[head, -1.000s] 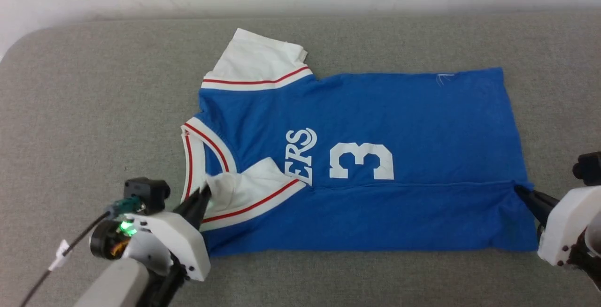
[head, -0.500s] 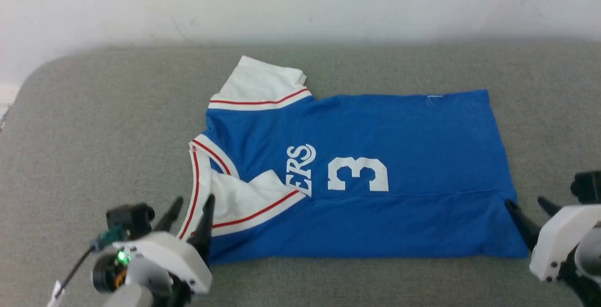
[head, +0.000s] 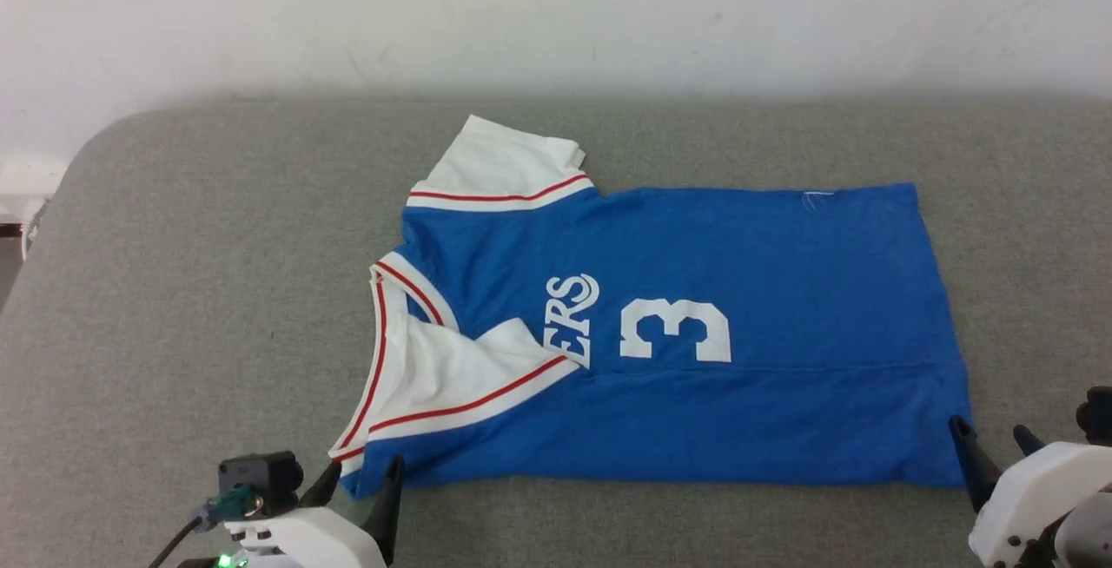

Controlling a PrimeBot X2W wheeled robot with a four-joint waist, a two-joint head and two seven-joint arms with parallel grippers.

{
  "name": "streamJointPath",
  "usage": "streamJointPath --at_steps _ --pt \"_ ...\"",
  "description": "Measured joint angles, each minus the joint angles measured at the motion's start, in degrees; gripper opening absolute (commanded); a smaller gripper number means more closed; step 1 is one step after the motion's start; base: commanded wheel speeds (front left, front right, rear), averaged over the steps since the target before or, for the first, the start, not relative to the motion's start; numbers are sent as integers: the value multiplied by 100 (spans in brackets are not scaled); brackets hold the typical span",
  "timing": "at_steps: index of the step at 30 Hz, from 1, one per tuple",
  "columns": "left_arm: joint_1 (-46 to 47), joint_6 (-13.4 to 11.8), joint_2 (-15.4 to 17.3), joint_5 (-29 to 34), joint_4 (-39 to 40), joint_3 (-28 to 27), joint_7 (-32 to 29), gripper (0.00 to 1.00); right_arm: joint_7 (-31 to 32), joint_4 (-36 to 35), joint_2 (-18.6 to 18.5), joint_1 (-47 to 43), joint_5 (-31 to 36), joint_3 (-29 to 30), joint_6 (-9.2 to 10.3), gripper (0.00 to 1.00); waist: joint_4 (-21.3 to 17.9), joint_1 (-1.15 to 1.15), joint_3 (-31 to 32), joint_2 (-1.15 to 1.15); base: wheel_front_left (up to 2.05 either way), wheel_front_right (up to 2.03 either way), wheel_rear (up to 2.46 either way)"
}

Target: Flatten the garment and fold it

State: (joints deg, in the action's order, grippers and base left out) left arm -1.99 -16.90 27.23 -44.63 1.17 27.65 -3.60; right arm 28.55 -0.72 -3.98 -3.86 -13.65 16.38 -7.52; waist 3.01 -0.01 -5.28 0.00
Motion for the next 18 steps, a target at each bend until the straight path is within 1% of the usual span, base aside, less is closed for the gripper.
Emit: streamJointPath --at_steps 4,8,11,16,17,18 --pt "30 -254 46 215 -112 67 -153 100 18 -148 67 1 0 -13 0 100 -40 0 -111 0 0 0 0" --pt "140 -436 7 233 -339 52 -201 100 64 -332 77 4 9 10 0 100 -110 0 -236 0 0 0 0" --pt "227 -449 -59 232 -552 20 -162 100 69 -453 82 10 16 23 -1 100 -171 1 -338 0 0 0 0" --pt "378 -345 -85 193 -843 56 -199 100 76 -587 86 28 57 57 0 100 -267 0 -502 0 0 0 0" --pt "393 -322 -98 155 -870 55 -211 67 77 -591 86 32 56 58 -1 100 -286 0 -527 0 0 0 0" --pt "411 -278 -100 119 -888 55 -229 17 77 -592 88 37 56 58 -1 100 -301 0 -547 0 0 0 0"
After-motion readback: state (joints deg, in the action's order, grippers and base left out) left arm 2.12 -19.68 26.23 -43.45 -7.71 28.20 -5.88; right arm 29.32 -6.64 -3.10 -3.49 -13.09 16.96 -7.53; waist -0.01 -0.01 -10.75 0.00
